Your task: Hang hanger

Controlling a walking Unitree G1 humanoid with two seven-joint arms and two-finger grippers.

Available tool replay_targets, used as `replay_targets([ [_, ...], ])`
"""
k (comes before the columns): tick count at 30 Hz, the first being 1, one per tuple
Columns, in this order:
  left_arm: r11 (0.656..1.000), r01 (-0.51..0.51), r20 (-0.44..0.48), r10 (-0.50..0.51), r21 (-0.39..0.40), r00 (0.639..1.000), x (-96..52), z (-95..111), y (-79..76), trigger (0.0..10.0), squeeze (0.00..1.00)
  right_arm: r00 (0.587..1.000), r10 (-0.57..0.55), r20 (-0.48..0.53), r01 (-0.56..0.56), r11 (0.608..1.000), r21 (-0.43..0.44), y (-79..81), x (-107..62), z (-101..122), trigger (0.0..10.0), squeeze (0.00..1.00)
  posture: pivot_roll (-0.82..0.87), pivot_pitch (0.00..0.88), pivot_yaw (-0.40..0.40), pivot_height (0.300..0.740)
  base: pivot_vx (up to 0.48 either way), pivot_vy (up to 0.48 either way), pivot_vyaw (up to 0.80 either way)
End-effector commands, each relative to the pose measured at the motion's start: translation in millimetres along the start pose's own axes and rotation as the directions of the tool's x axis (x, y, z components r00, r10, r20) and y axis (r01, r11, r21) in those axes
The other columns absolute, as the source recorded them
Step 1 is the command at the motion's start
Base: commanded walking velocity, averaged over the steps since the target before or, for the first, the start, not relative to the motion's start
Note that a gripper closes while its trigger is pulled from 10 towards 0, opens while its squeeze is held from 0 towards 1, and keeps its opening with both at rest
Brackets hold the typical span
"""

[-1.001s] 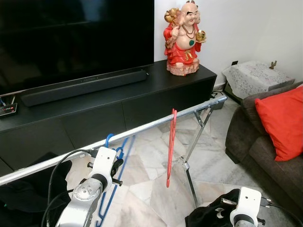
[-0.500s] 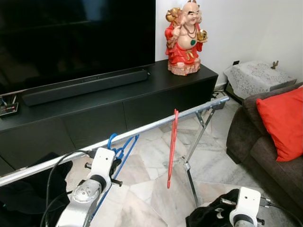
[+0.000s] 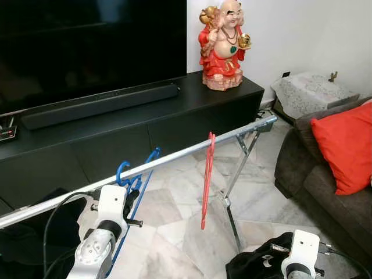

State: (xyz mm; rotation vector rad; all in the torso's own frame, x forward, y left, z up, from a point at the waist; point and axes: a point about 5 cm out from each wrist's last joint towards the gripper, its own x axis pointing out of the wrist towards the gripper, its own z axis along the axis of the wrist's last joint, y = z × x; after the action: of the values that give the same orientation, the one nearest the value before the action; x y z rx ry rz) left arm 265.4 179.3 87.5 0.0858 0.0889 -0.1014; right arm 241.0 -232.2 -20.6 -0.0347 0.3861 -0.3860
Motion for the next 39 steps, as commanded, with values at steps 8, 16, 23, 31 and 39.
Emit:
replay_targets([
  [8, 0.982, 0.083, -0.042, -0.077, 0.171, 0.996, -24.4, -21, 16.4, 0.0, 0.0, 1.0, 0.007, 0.002, -0.007, 1.0, -0.009, -0.2, 0.8, 1, 10.0, 0.0, 0.16, 0.043, 0.007, 0.74, 0.0, 0.0, 0.0],
  [16, 0.98, 0.114, -0.089, -0.101, 0.165, 0.991, -35.7, -40, 21.5, 1.0, 0.0, 1.0, 0.01, 0.004, -0.01, 1.0, -0.01, 0.2, 0.8, 1, 10.0, 0.0, 0.16, 0.041, 0.003, 0.74, 0.0, 0.0, 0.0],
  [23, 0.982, 0.102, -0.191, -0.071, 0.16, 0.979, -46.3, -69, 26.0, 10.0, 0.0, 1.0, 0.01, 0.009, -0.01, 1.0, -0.011, 0.2, 1.4, 3, 10.0, 0.0, 0.15, 0.038, 0.003, 0.74, 0.0, 0.0, 0.0],
  [31, 0.995, 0.039, -0.432, 0.006, 0.094, 0.902, -60.1, -121, 33.5, 10.0, 0.0, 1.0, 0.015, 0.01, -0.015, 1.0, -0.008, 2.6, 2.4, 4, 10.0, 0.0, 0.15, 0.022, 0.004, 0.74, 0.0, 0.0, 0.0],
  [39, 0.999, -0.017, -0.621, 0.04, 0.043, 0.783, -82.3, -163, 28.2, 10.0, 0.0, 1.0, 0.016, 0.011, -0.016, 1.0, -0.003, 3.6, 2.0, 4, 10.0, 0.0, 0.14, 0.01, 0.012, 0.74, 0.0, 0.0, 0.0],
])
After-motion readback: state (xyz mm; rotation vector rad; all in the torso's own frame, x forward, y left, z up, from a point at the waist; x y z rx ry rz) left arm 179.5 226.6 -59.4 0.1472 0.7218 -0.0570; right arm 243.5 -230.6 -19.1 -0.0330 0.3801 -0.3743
